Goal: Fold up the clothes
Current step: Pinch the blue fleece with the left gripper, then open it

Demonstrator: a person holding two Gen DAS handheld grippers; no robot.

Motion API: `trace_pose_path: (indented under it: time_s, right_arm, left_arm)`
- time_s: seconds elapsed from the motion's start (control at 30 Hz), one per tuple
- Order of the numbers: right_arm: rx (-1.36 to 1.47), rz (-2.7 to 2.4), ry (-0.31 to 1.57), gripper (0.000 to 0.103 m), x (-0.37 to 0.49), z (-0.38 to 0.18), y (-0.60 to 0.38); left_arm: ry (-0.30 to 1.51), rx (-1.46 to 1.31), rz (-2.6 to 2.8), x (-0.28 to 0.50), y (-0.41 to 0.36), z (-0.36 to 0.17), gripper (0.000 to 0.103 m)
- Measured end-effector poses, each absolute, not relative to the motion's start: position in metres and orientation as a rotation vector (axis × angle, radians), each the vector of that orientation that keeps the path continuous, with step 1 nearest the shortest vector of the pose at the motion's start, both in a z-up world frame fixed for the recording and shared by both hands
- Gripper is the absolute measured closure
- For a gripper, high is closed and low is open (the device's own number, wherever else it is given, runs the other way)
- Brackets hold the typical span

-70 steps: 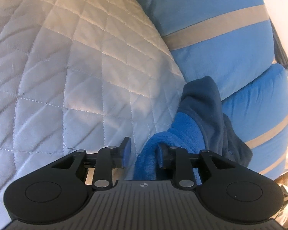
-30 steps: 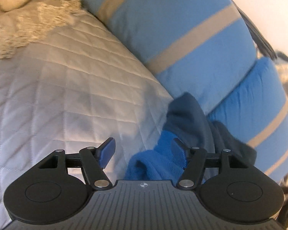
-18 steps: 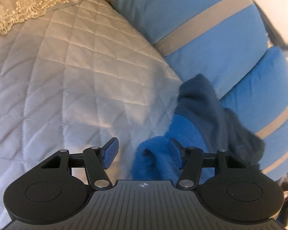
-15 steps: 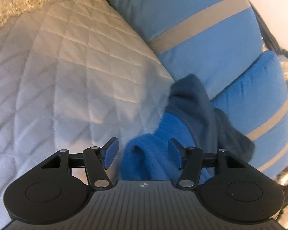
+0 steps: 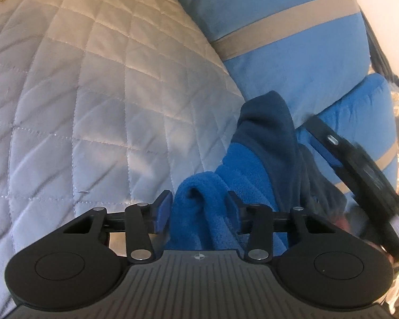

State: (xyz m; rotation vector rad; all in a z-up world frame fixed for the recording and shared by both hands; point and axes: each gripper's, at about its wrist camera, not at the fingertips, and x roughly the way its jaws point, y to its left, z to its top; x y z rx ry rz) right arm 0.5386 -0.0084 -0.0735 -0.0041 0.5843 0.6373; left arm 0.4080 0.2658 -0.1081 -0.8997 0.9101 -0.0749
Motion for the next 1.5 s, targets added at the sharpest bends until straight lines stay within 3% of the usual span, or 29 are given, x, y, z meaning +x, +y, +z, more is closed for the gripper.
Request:
trace_pose_path:
  time_s: [0.1,0.17,0.2,0.27,0.3,0.7,0.83,0.87,0.93,0.97,1.1,1.23,1.5]
  right_arm:
    - [-0.046,0.635,0.594,0.032,0.558,-0.087,0.012]
    - [-0.067,0.631,0.602,0.039,0.569,-0.095,0.023]
    - [-0.068,0.638,0.607,0.047,0.574,-0.097,0.027]
    - [-0.078,0.644,0.616,0.086,0.577,-0.101,0.032]
    - [-0.087,0.644,0.621,0.094,0.578,-0.102,0.035]
    - [0.196,0.421,0.663,0.098,0.608,-0.098,-0.008]
    - [0.211,0.350,0.697,0.088,0.612,-0.098,-0.014]
    - [0.224,0.342,0.700,0.076,0.612,-0.094,-0.018]
    - [0.262,0.361,0.707,0.026,0.606,-0.084,-0.031]
    - [0.272,0.370,0.692,0.019,0.599,-0.077,-0.039]
    - [0.255,0.408,0.673,0.009,0.557,-0.054,-0.073]
    - [0.260,0.407,0.711,0.000,0.506,-0.046,-0.122]
    - [0.126,0.305,0.746,0.000,0.371,-0.044,-0.221]
  left_arm:
    - [0.919,-0.909,-0.065,0.409,0.266,-0.108,0.065]
    - [0.934,-0.888,-0.057,0.409,0.264,-0.107,0.070]
    - [0.939,-0.873,-0.053,0.410,0.263,-0.107,0.077]
    - [0.942,-0.850,-0.040,0.409,0.261,-0.106,0.083]
    - [0.941,-0.843,-0.032,0.409,0.260,-0.107,0.085]
    - [0.904,-0.857,0.011,0.400,0.257,-0.101,0.086]
    - [0.922,-0.958,0.029,0.402,0.275,-0.109,0.077]
    - [0.916,-0.995,0.037,0.402,0.282,-0.112,0.074]
    - [0.876,-1.015,0.057,0.399,0.293,-0.107,0.068]
    - [0.857,-1.009,0.063,0.398,0.297,-0.103,0.062]
    - [0.791,-0.953,0.065,0.393,0.299,-0.088,0.054]
    - [0.780,-0.925,0.046,0.390,0.290,-0.078,0.053]
    - [0.713,-0.816,0.018,0.381,0.261,-0.053,0.036]
